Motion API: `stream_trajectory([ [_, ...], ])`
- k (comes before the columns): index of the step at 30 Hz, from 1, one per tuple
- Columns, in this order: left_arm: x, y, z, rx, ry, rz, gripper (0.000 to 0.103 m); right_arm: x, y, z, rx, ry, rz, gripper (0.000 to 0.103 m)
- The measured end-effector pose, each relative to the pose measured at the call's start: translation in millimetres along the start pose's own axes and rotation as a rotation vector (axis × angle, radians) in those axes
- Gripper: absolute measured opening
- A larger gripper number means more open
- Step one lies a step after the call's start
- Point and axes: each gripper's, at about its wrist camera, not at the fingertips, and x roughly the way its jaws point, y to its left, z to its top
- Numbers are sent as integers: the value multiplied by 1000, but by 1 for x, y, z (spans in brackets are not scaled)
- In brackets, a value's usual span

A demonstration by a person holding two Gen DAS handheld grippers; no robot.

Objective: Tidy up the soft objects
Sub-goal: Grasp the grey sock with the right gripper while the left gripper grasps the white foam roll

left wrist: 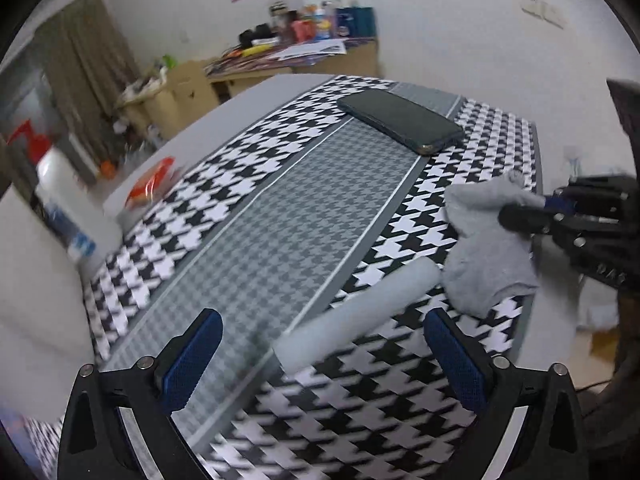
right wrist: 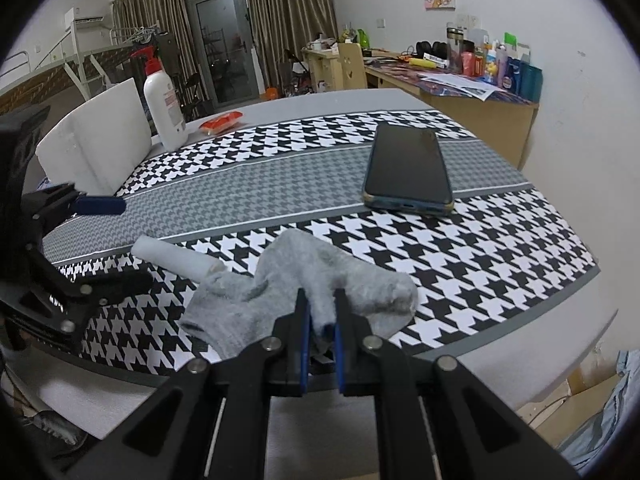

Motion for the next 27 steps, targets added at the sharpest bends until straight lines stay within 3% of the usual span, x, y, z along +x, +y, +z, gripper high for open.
stream_trajectory([
  [4, 14, 6, 3, 36, 33, -62, 82, 0, -2, -1, 3, 4, 1, 13],
  [7, 20, 7, 3, 56, 50, -144, 78, -1, -3, -2, 5, 2, -1, 13],
  [11, 19, 7, 3, 84, 44, -169, 74, 0, -4, -2, 5, 7, 0, 13],
  [16, 19, 11, 3, 96, 67, -266, 57, 0, -3, -1, 4, 10, -2, 13],
  [21, 17, 9, 4, 124, 67, -277, 40, 2, -3, 0, 5, 13, -4, 13],
  [27, 9, 9, 4, 69, 44, -254, 22, 2, -4, 0, 9, 11, -2, 13],
])
